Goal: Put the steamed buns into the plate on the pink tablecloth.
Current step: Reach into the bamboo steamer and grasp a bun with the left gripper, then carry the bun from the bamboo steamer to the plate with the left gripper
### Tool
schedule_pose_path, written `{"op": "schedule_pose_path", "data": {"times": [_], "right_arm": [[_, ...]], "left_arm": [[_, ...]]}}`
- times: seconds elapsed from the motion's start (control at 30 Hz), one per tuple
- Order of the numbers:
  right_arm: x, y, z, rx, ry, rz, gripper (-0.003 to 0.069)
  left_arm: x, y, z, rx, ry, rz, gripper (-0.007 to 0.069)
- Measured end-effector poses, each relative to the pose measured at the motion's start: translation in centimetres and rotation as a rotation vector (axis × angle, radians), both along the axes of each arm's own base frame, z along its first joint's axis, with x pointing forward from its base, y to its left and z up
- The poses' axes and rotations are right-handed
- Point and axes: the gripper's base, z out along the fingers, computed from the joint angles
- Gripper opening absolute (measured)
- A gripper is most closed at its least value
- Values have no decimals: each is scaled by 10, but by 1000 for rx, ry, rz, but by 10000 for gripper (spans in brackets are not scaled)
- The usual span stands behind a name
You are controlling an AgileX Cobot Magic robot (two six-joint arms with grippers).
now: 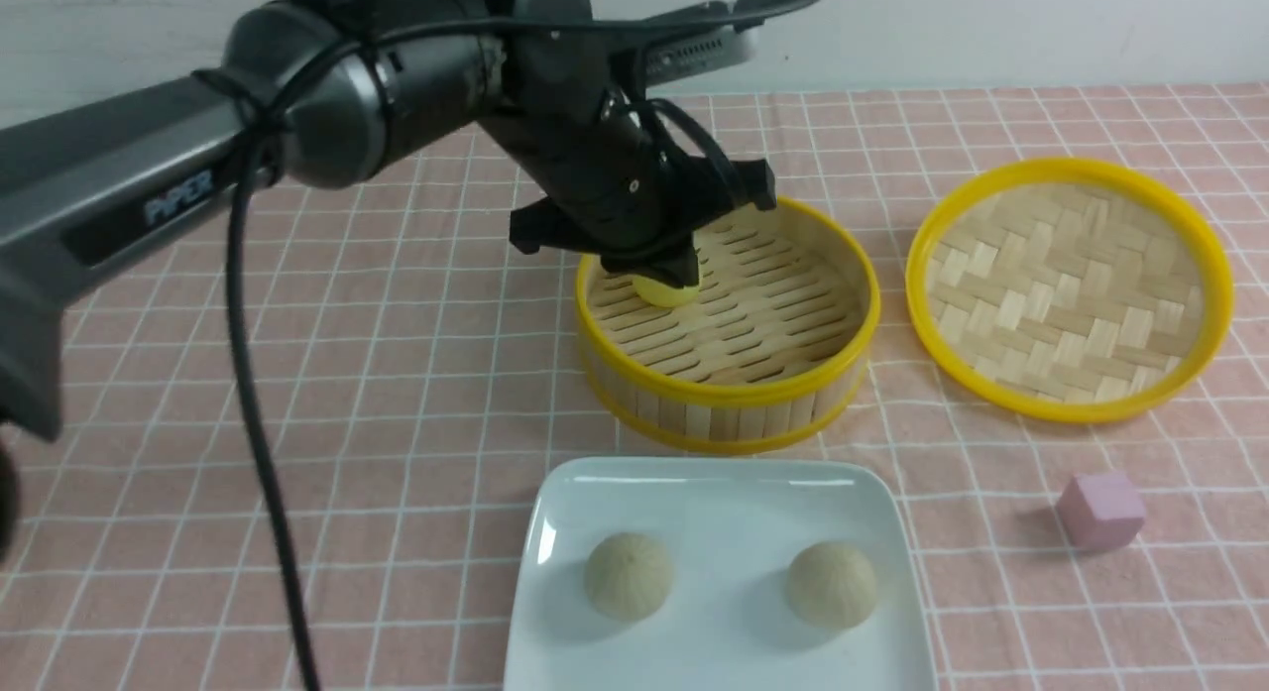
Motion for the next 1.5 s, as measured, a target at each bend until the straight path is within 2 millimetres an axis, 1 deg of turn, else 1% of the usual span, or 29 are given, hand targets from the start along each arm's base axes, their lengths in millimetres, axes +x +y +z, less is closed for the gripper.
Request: {"op": "schedule_pose_path", "data": {"times": [0.07,0.1,0.17,0.23,0.33,0.37,0.4,0.47,0.53,0.6,0.63,0.7,0.73,0.77,0.8,0.87,0.93,1.0,1.03,1.07,1.1,1.13,1.27,1.3,1.33,1.4,1.43,1.47,1.5], "right_arm": [[0,1,1,6,-7,3,61],[0,1,1,7,-8,3,62],[1,1,1,7,-9,3,64],[1,1,1,8,-9,3,67],[1,1,1,8,-9,3,71],[1,1,1,8,-9,3,71],[1,1,1,8,-9,3,74],[1,1,1,8,-9,3,76],[1,1,1,9,-10,4,78],[1,1,1,9,-10,4,80],[1,1,1,8,-10,4,82],[1,1,1,8,-10,4,85],[1,1,1,8,-10,4,87],[1,1,1,9,-9,4,89],[1,1,1,10,-9,4,90],[0,1,1,12,-8,5,92],[0,1,1,13,-8,5,94],[0,1,1,14,-7,5,97],[0,1,1,15,-7,5,99],[0,1,1,16,-8,6,99],[1,2,1,20,-13,7,101],[1,2,1,23,-17,9,103],[2,3,3,38,-34,15,106],[2,4,3,40,-36,16,106],[2,4,3,41,-37,16,106],[2,4,3,44,-40,18,107],[2,4,3,44,-40,18,107],[2,4,3,46,-42,19,110],[2,4,3,46,-42,19,110]], "left_arm": [[24,-2,-2,-8,-19,23,19],[27,-2,-3,-9,-21,26,22],[41,-4,-9,-8,-32,42,59],[52,-6,-18,6,-40,46,129],[62,-8,-31,42,-69,44,247],[63,-8,-34,47,-75,44,269],[68,-9,-43,72,-88,42,321],[71,-9,-49,82,-99,41,349],[77,-11,-68,105,-96,39,376],[79,-12,-76,112,-91,38,372],[81,-13,-85,125,-85,36,345],[83,-13,-92,136,-80,34,235],[83,-13,-92,136,-77,34,151],[82,-13,-91,135,-71,34,93],[80,-13,-88,136,-65,33,57],[77,-13,-82,141,-58,27,32],[70,-14,-68,142,-55,18,24],[58,-13,-44,147,-50,5,21],[48,-9,-20,144,-60,-6,21],[47,-9,-16,141,-68,-7,21],[35,-2,11,140,-84,-22,21],[25,4,30,143,-98,-32,21],[-14,28,91,193,-138,-68,21],[-25,33,102,215,-144,-76,21],[-28,33,104,223,-141,-80,21],[-51,37,129,255,-201,-99,21],[-53,36,130,260,-209,-104,21],[-70,34,143,258,-247,-127,22],[-73,32,142,260,-248,-137,22]]}}
